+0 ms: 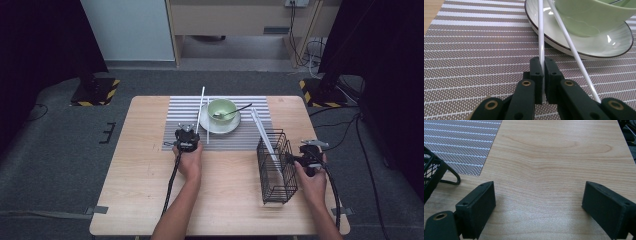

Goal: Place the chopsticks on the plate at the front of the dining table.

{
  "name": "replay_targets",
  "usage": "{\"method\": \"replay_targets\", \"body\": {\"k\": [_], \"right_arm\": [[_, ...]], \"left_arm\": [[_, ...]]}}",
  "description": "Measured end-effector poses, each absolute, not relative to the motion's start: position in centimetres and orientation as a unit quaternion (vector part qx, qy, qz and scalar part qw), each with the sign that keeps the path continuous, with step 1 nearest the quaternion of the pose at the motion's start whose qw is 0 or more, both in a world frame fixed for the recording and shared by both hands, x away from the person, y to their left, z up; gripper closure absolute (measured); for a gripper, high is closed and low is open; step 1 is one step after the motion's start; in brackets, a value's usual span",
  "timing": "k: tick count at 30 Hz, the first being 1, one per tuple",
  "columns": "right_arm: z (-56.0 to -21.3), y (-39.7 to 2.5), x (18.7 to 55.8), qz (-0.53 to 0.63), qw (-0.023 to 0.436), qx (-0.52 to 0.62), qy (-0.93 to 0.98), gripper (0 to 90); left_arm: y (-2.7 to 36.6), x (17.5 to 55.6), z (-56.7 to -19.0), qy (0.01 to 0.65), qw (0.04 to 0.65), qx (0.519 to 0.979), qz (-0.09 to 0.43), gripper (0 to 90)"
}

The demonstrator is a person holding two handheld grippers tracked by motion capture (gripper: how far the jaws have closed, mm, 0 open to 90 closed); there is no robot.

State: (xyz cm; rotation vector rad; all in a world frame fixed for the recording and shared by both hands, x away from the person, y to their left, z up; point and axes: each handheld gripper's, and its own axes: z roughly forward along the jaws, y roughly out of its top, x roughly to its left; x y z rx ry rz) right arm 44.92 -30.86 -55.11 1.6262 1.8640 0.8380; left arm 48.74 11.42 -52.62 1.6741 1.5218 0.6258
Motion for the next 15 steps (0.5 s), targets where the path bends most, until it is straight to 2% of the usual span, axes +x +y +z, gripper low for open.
{"method": "replay_targets", "body": {"k": [15], "right_arm": [[-55.11, -30.85, 44.92, 0.310, 0.262, 0.601, 0.689, 11.5]], "left_arm": [[11.28, 48.66, -52.81, 0.599, 0.382, 0.659, 0.245, 85.9]]}}
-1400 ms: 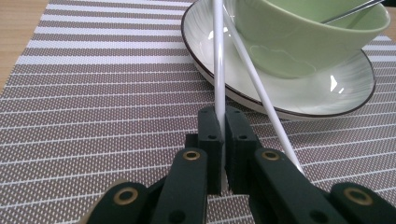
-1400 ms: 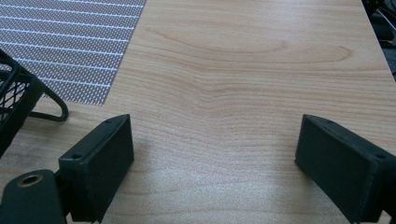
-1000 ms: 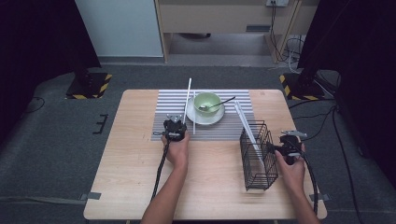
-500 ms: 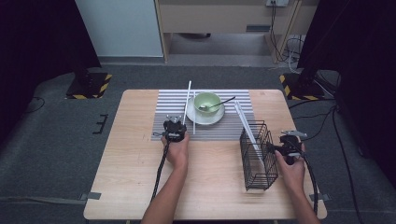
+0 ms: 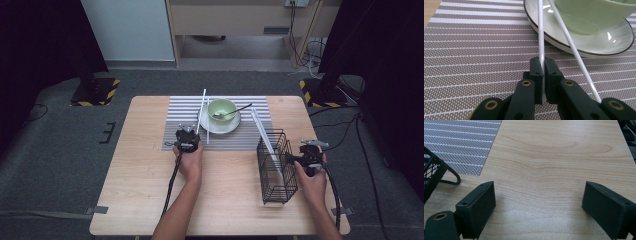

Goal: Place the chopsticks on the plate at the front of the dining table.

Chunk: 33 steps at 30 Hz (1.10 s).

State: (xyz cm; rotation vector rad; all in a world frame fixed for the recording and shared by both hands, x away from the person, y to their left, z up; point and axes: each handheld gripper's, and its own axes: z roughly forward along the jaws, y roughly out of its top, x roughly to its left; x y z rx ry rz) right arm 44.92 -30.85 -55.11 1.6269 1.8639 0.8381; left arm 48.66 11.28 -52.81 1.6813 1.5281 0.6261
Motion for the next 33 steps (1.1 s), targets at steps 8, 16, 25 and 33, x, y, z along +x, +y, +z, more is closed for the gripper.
{"method": "replay_targets", "body": {"k": [8, 16, 25, 33], "right_arm": [[-55.11, -30.85, 44.92, 0.310, 0.262, 0.601, 0.689, 11.5], [-55.11, -30.85, 44.92, 0.310, 0.262, 0.601, 0.689, 11.5], [-55.11, -30.85, 44.92, 0.310, 0.262, 0.601, 0.689, 11.5], [-55.11, -30.85, 44.92, 0.310, 0.262, 0.601, 0.689, 11.5]], "left_arm": [[11.32, 48.53, -53.26, 0.602, 0.379, 0.660, 0.243, 85.9], [11.27, 48.32, -53.41, 0.604, 0.379, 0.659, 0.241, 85.8], [11.22, 48.30, -53.41, 0.606, 0.377, 0.658, 0.239, 85.7], [11.10, 48.20, -53.28, 0.606, 0.381, 0.656, 0.240, 85.6]]}}
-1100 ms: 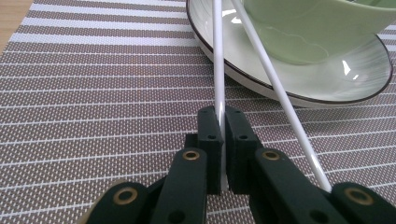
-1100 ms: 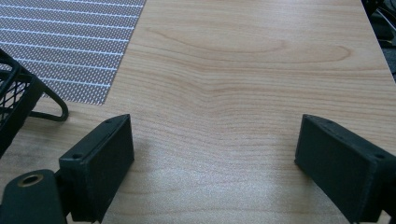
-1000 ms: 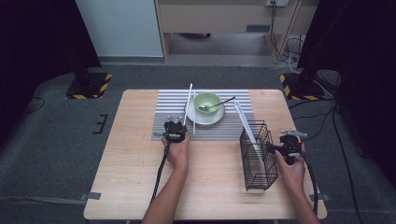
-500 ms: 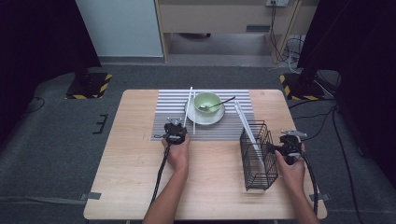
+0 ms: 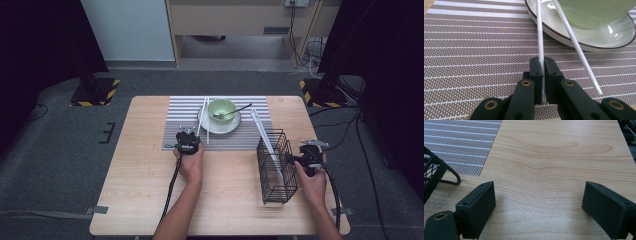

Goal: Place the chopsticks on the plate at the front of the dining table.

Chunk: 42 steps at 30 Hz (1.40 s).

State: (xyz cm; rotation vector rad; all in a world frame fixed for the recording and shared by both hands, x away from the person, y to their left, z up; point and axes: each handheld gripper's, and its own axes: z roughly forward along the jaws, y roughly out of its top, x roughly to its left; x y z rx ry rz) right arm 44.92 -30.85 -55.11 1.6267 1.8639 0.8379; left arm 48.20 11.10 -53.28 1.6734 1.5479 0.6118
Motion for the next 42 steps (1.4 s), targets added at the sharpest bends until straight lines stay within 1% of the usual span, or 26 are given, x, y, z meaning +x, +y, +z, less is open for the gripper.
{"method": "replay_targets", "body": {"k": [17, 42], "right_arm": [[-55.1, -30.9, 44.9, 0.310, 0.262, 0.601, 0.689, 11.5], [-55.1, -30.9, 44.9, 0.310, 0.262, 0.601, 0.689, 11.5]], "left_arm": [[10.6, 48.0, -53.1, 0.609, 0.381, 0.654, 0.238, 84.1], [9.9, 48.3, -53.2, 0.604, 0.395, 0.656, 0.221, 82.2]]}}
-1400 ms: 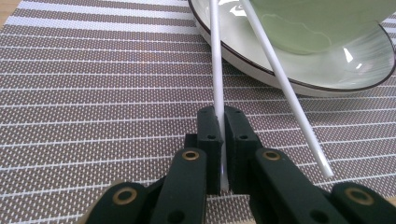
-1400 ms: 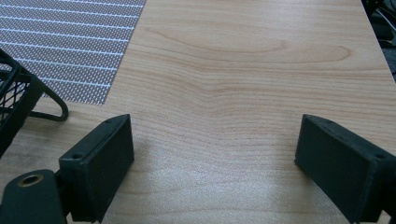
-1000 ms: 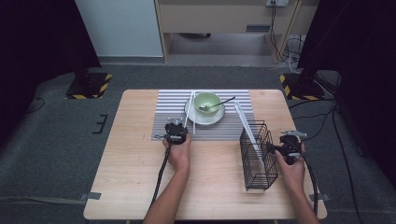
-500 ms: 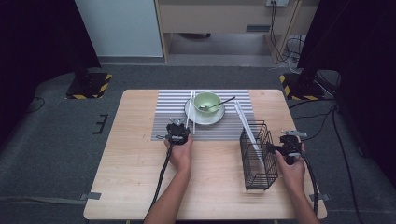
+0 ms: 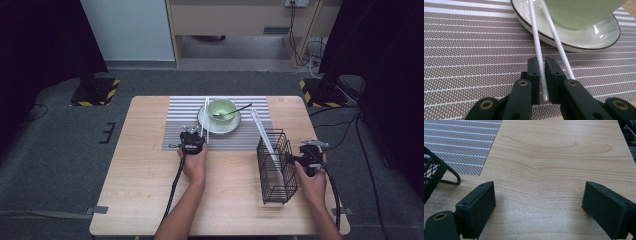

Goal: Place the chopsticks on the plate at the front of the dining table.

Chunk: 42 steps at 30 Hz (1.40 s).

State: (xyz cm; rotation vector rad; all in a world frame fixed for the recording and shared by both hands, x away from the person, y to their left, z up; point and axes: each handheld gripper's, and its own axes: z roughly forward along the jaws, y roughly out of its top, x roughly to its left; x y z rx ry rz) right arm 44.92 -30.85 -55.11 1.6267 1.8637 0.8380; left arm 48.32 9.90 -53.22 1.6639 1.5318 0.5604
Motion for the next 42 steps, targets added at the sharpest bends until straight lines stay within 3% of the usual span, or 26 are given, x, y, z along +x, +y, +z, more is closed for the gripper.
{"method": "replay_targets", "body": {"k": [31, 42], "right_arm": [[-55.1, -30.9, 44.9, 0.310, 0.262, 0.601, 0.689, 11.5], [-55.1, -30.9, 44.9, 0.310, 0.262, 0.601, 0.689, 11.5]], "left_arm": [[9.5, 48.4, -53.3, 0.602, 0.409, 0.656, 0.200, 80.0], [9.3, 47.4, -52.0, 0.587, 0.411, 0.660, 0.227, 65.0]]}}
